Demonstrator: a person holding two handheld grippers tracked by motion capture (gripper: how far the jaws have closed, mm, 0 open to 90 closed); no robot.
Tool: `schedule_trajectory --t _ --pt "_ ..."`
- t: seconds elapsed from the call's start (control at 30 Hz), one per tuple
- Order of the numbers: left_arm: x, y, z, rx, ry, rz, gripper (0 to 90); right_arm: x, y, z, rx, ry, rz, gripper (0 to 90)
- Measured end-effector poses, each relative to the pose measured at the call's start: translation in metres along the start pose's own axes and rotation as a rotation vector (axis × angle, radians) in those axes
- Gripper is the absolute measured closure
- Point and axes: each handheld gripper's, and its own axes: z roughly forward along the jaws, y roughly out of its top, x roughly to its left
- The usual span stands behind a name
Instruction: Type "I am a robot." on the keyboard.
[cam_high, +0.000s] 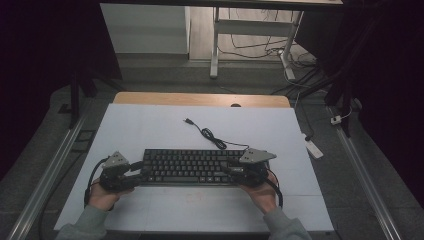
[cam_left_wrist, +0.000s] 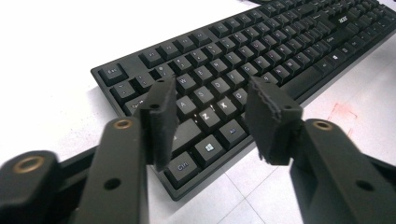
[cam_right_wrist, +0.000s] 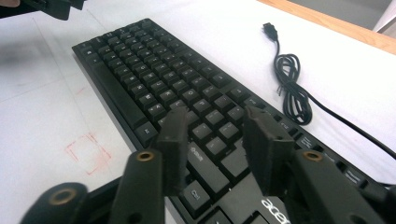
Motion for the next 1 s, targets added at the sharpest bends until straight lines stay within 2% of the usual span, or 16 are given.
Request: schedule_trajectory --t 0.3,0.33,0.37,0.47,0.6,0.8,1.0 --pt "-0.001 0.0 0.001 0.003 -0.007 0.01 74.8 0.004 0.008 0.013 0.007 0.048 -0.025 85.2" --pt "-0.001 0.0 0.0 0.001 -0.006 0.011 74.8 0.004 0.008 0.013 0.007 0.048 -0.025 85.2" --pt "0.0 0.0 0.0 0.0 -0.007 0.011 80.4 0.006 0.01 0.016 0.01 0.059 -0.03 89.4" --pt "0.001 0.0 0.0 0.0 -0.009 0.01 88.5 0.008 0.012 0.02 0.019 0.066 -0.035 89.5" --pt "0.002 0.0 0.0 0.008 -0.011 0.011 89.2 0.013 0.018 0.033 0.025 0.08 -0.037 89.5" --pt "0.003 0.0 0.004 0.024 0.01 0.015 89.1 0.019 0.023 0.049 0.048 0.097 -0.057 89.5" --pt "0.004 -0.002 0.011 0.054 0.021 0.022 89.1 0.02 0.027 0.063 0.053 0.109 -0.048 89.5"
